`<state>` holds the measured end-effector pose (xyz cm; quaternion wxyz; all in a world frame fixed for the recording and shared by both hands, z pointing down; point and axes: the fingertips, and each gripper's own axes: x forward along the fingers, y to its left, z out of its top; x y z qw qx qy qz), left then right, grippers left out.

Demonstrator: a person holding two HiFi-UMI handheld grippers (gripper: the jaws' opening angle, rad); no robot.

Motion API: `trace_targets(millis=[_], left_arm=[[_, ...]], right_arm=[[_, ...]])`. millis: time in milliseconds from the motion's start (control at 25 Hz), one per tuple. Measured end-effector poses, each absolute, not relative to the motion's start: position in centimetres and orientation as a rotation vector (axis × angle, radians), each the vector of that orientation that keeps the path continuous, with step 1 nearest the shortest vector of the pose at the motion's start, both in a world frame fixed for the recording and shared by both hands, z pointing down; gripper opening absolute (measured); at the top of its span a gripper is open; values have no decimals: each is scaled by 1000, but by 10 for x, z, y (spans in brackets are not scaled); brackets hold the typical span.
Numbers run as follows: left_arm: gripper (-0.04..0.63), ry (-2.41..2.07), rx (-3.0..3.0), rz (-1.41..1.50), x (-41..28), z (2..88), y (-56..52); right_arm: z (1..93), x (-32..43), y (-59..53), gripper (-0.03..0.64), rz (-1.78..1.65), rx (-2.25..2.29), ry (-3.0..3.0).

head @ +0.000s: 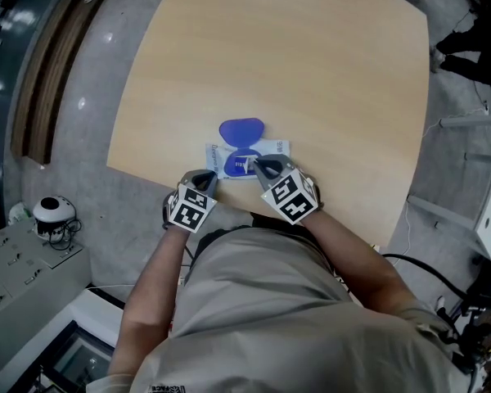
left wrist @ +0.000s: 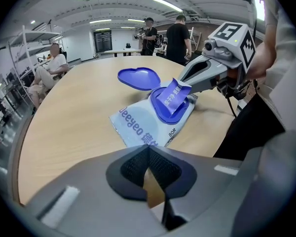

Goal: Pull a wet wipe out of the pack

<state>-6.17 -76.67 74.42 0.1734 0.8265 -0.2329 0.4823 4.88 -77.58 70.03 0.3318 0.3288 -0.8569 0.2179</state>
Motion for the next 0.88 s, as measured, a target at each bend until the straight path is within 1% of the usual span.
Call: trace_targets(millis=[880], left_arm=[[6,-689,2313,1411,-57,750,-771]], right_arm=[[693,131,-786,3,625,1127,-2188]])
